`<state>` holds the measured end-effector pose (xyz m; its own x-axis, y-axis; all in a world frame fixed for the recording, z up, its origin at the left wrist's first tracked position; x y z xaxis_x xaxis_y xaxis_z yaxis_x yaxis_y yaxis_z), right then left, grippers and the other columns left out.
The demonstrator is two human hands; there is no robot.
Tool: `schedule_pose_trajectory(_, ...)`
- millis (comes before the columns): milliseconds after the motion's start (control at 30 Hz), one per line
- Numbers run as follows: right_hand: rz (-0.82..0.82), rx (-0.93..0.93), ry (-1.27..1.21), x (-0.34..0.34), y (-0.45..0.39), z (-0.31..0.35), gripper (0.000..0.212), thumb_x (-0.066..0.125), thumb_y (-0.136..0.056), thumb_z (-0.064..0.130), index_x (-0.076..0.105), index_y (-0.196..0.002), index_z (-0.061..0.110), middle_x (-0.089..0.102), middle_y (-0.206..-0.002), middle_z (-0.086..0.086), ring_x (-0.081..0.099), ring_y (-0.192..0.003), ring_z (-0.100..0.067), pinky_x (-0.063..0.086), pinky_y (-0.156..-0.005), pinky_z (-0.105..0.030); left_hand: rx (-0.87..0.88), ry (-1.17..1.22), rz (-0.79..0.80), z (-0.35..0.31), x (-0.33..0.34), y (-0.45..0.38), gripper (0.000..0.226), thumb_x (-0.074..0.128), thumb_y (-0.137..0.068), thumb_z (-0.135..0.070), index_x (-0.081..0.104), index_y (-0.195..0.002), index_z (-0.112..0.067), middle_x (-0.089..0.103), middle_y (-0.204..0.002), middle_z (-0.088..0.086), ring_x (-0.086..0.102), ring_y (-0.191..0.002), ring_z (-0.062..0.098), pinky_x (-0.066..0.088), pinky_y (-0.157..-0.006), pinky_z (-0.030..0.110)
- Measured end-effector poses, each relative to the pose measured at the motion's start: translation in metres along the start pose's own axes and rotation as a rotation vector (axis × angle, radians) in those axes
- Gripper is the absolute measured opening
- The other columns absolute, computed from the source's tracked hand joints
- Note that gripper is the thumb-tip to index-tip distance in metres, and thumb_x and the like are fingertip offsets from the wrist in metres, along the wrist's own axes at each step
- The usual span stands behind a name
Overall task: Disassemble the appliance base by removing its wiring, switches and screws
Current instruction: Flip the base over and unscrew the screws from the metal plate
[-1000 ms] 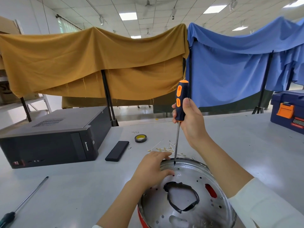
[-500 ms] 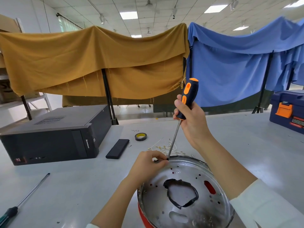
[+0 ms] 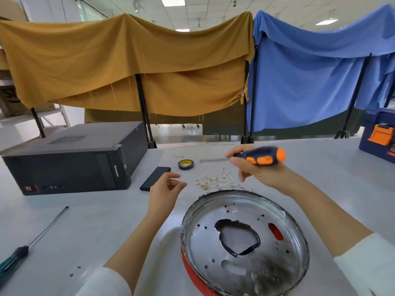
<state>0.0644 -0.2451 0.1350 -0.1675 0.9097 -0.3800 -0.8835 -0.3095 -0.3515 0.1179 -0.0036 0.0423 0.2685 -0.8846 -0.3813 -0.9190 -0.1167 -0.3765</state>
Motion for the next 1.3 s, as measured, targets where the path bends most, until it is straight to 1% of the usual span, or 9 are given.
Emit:
schedule_pose_trajectory(100, 0.022, -0.09, 0.251, 0.013, -0.001, -0.03, 0.016, 0.068, -0.086, 0.017, 0.057, -0.094, 0.026, 0.06, -0.089, 0.008, 0.059, -0.075, -0.001, 0.049, -0.073, -0.019, -0.027, -0.234, 0.101, 0.018, 0.011, -0.012, 0.008, 0.072, -0.08, -0.025, 0.065, -0.077, -0.026, 0.065, -0.074, -0.015, 0.06, -0.071, -0.003, 0.038, -0.054, 0.007)
schedule_pose_trajectory(267, 0.104, -0.051, 0.943, 0.039, 0.009, -0.096, 0.038, 0.068, -0.073, 0.024, 0.043, -0.095, 0.042, 0.033, -0.09, 0.008, 0.038, -0.09, -0.015, 0.044, -0.076, -0.03, -0.002, -0.524, 0.236, 0.041, 0.034, -0.035, 0.004, 0.066, -0.086, -0.021, 0.068, -0.084, -0.018, 0.062, -0.08, -0.008, 0.055, -0.076, 0.01, 0.04, -0.061, 0.021)
schedule_pose_trajectory(367, 0.119, -0.111, 0.931, 0.051, 0.012, -0.1, 0.033, 0.064, -0.078, 0.025, 0.039, -0.094, 0.04, 0.026, -0.09, 0.009, 0.032, -0.089, -0.014, 0.042, -0.074, -0.029, 0.02, -0.705, 0.304, 0.05, 0.05, -0.05, 0.01, 0.057, -0.09, -0.019, 0.067, -0.091, -0.015, 0.066, -0.093, -0.001, 0.058, -0.085, 0.017, 0.046, -0.069, 0.028)
schedule_pose_trajectory(567, 0.096, -0.131, 0.94, 0.054, 0.013, -0.105, 0.029, 0.06, -0.082, 0.023, 0.038, -0.093, 0.038, 0.023, -0.087, 0.007, 0.027, -0.085, -0.016, 0.029, -0.072, -0.026, 0.068, -0.94, 0.403, 0.065, 0.076, -0.077, 0.017, 0.045, -0.096, -0.019, 0.061, -0.099, -0.016, 0.052, -0.106, 0.007, 0.052, -0.096, 0.026, 0.041, -0.07, 0.033)
schedule_pose_trajectory(833, 0.104, -0.136, 0.949, 0.055, 0.012, -0.101, 0.023, 0.06, -0.083, 0.023, 0.044, -0.094, 0.035, 0.025, -0.09, 0.005, 0.027, -0.086, -0.017, 0.028, -0.074, -0.027, 0.1, -0.815, 0.412, 0.072, 0.085, -0.097, 0.016, 0.049, -0.095, -0.023, 0.062, -0.1, -0.015, 0.053, -0.104, 0.005, 0.053, -0.096, 0.025, 0.046, -0.084, 0.037)
schedule_pose_trajectory(1000, 0.112, -0.137, 0.953, 0.055, 0.012, -0.1, 0.02, 0.059, -0.083, 0.021, 0.047, -0.097, 0.031, 0.027, -0.091, 0.004, 0.029, -0.087, -0.018, 0.028, -0.074, -0.026, 0.061, -0.852, 0.443, 0.07, 0.08, -0.095, 0.032, 0.048, -0.096, -0.033, 0.052, -0.124, -0.019, 0.053, -0.116, 0.005, 0.052, -0.109, 0.025, 0.045, -0.09, 0.036)
schedule_pose_trajectory(1067, 0.109, -0.137, 0.949, 0.055, 0.011, -0.1, 0.022, 0.06, -0.083, 0.021, 0.046, -0.096, 0.033, 0.026, -0.091, 0.005, 0.029, -0.088, -0.017, 0.027, -0.074, -0.025, 0.085, -0.845, 0.366, 0.057, 0.073, -0.088, 0.041, 0.051, -0.094, -0.037, 0.047, -0.13, -0.017, 0.052, -0.12, 0.006, 0.049, -0.112, 0.024, 0.044, -0.091, 0.037)
schedule_pose_trajectory(1167, 0.11, -0.136, 0.945, 0.055, 0.013, -0.101, 0.028, 0.061, -0.081, 0.019, 0.044, -0.095, 0.036, 0.025, -0.09, 0.006, 0.03, -0.089, -0.015, 0.033, -0.075, -0.026, 0.15, -0.587, 0.296, 0.019, 0.074, -0.062, 0.037, 0.055, -0.092, -0.038, 0.054, -0.122, -0.017, 0.056, -0.111, 0.001, 0.052, -0.099, 0.016, 0.042, -0.084, 0.029)
schedule_pose_trajectory(1300, 0.119, -0.082, 0.887, 0.053, 0.01, -0.089, 0.037, 0.068, -0.074, 0.016, 0.045, -0.095, 0.037, 0.029, -0.091, 0.006, 0.036, -0.093, -0.018, 0.044, -0.075, -0.03, -0.046, -0.067, 0.657, -0.013, 0.098, -0.011, 0.027, 0.053, -0.094, -0.032, 0.069, -0.102, -0.012, 0.067, -0.098, -0.003, 0.058, -0.088, 0.007, 0.046, -0.078, 0.019)
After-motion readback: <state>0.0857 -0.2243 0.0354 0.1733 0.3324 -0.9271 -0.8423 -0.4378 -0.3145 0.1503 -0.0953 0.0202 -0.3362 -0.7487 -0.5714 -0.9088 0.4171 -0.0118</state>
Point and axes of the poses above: each hand's wrist, its own y-axis away from the middle knuckle, its own x-axis out of the palm, z = x × y, the point moved 7 cm from there along -y, towards the middle knuckle
